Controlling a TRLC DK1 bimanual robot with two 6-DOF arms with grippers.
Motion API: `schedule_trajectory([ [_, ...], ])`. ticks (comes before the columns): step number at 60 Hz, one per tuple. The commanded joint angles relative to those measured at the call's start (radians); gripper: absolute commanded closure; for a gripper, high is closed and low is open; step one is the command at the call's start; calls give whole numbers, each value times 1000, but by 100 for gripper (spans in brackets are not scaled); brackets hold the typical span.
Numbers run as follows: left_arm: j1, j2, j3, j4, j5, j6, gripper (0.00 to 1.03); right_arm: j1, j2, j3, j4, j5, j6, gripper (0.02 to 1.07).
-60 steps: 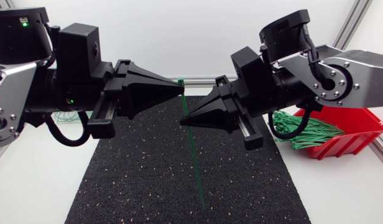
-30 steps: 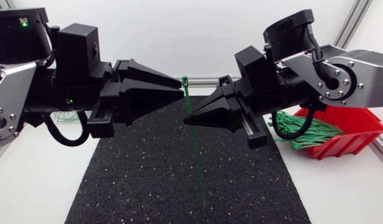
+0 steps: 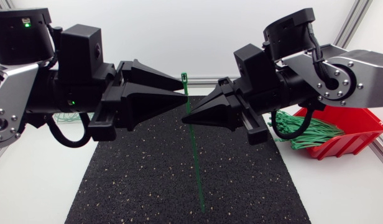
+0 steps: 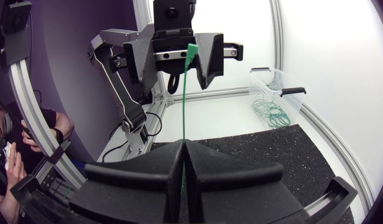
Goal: Take a green cable tie from the red box, thread the tail through the head to close it, then place it in the transparent bin on the left.
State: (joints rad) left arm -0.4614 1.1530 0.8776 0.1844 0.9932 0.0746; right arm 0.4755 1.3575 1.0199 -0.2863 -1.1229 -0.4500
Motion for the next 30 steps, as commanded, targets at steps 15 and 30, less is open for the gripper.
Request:
schedule_trajectory([
  [15, -19, 14, 26, 7, -2, -6, 61, 26, -8, 9, 50, -3, 66, 101],
  [30, -19, 20, 35, 7, -11, -7, 70, 26, -12, 3, 64, -3, 77, 101],
])
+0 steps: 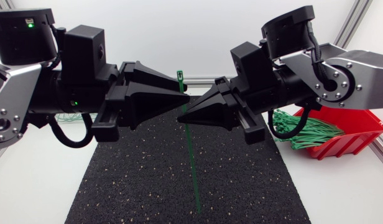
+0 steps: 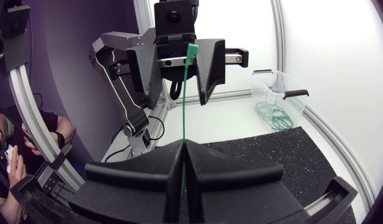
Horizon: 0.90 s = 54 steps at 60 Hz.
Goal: Take a green cable tie from the red box, thread the tail through the head to close it, then place it in the transparent bin on the left.
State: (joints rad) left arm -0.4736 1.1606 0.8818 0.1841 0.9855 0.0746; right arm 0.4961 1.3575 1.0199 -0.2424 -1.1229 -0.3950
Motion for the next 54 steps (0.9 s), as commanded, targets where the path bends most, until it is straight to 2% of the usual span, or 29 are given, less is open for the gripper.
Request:
schedule_trajectory([
  [1, -7, 13, 31, 8, -5, -7, 71, 6, -12, 2, 23, -3, 25, 101],
  [54, 36, 7, 49, 11, -8, -18, 80, -18, -15, -26, 58, 2, 38, 101],
])
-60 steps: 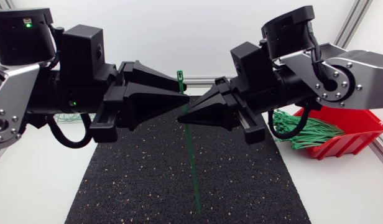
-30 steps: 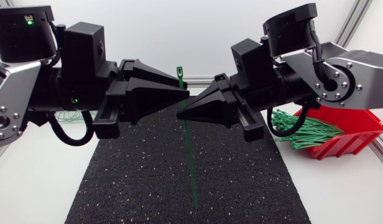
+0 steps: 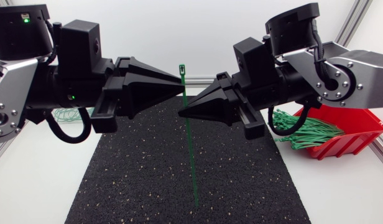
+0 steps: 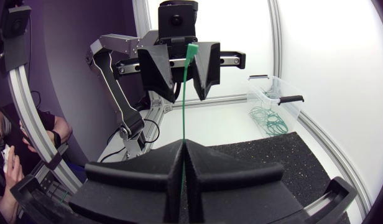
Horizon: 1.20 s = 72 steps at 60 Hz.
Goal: Take a green cable tie from the red box, thread the tail through the head to close it, then place it in the transparent bin on the left.
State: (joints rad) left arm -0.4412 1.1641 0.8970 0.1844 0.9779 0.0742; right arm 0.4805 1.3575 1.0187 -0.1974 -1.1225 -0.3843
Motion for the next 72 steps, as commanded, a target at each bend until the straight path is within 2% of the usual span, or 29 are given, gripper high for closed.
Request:
schedule_trajectory([
  [1, 2, 3, 34, 10, -1, -19, 80, -2, -15, -25, 13, 1, 27, 101],
  [41, -13, 9, 43, 12, -1, -21, 81, 9, -11, -34, 33, 9, 35, 101],
  [43, -13, 11, 45, 12, -1, -21, 83, 9, -9, -34, 35, 9, 36, 101],
  [72, -22, 22, 46, 13, -4, -21, 88, 9, -12, -34, 38, 9, 38, 101],
])
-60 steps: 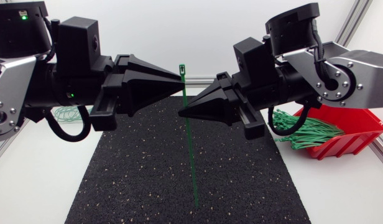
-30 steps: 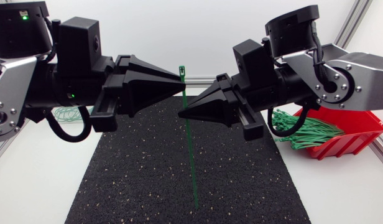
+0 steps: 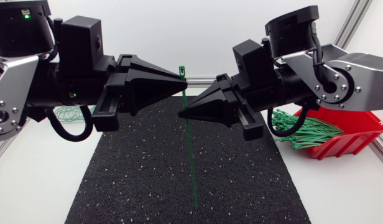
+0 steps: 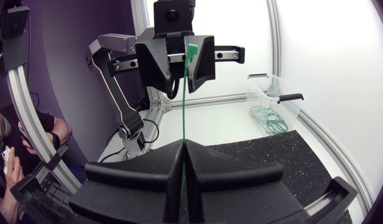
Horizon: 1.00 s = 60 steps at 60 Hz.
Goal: Take a green cable tie from the red box, thread the tail through the head to close it, then place it in the transparent bin on the left.
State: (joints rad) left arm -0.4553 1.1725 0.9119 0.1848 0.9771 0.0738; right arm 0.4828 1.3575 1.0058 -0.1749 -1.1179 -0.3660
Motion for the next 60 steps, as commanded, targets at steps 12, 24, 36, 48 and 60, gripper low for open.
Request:
schedule_trajectory([
  [12, -5, 15, 28, 19, -3, -20, 88, 7, -12, -24, 18, 4, 21, 101],
  [24, -3, 13, 16, 30, -3, -20, 88, 7, -15, -27, 25, 4, 24, 101],
  [36, -2, 15, 13, 31, -5, -20, 89, 4, -20, -32, 31, 4, 25, 101],
  [48, -2, 19, 13, 33, -6, -20, 94, 2, -20, -32, 32, 4, 25, 101],
  [60, 1, 18, 15, 31, -9, -20, 95, 0, -20, -35, 38, 4, 27, 101],
])
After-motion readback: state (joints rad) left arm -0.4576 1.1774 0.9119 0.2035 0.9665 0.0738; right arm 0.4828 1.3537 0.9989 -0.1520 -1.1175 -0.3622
